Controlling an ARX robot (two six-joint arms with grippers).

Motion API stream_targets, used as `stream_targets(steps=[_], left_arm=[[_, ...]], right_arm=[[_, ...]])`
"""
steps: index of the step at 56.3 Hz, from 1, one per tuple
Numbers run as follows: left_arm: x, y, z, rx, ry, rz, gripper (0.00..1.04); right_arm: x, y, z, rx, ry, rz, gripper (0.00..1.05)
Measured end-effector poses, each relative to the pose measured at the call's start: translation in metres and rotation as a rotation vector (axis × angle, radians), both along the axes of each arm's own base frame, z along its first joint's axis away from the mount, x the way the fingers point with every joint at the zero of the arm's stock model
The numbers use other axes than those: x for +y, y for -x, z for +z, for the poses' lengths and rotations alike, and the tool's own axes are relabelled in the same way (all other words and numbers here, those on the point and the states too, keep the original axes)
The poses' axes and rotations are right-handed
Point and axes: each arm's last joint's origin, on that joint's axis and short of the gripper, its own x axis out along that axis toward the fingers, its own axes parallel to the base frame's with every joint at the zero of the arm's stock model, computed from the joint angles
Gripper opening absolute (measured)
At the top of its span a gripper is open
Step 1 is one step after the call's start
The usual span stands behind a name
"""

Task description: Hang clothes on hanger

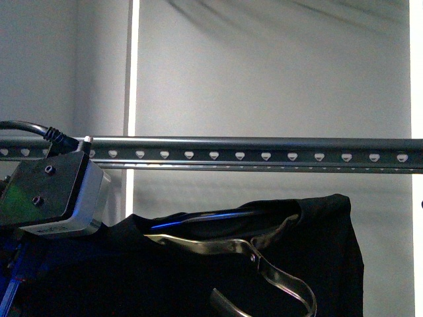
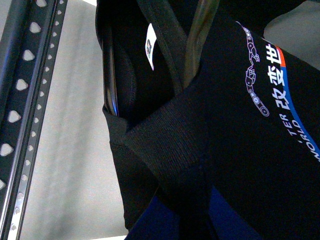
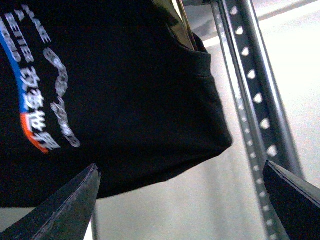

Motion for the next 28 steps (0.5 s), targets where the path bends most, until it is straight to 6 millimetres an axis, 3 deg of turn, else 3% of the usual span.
stream_targets(steps=[7,14,28], left_arm=[[0.0,0.0,0.0,0.0,0.0,0.001,0.04],[0.0,0.0,0.0,0.0,0.0,0.001,0.04],[0.0,0.0,0.0,0.0,0.0,0.001,0.04]], right_arm=[[0.006,-0.034,0.023,-0.134,0.202,0.02,0.97],[0.015,-0.049,0.032,-0.151,0.264,0.036,0.97],[0.043,-0.077,0.026,-0.086,0.314,0.074,0.97]])
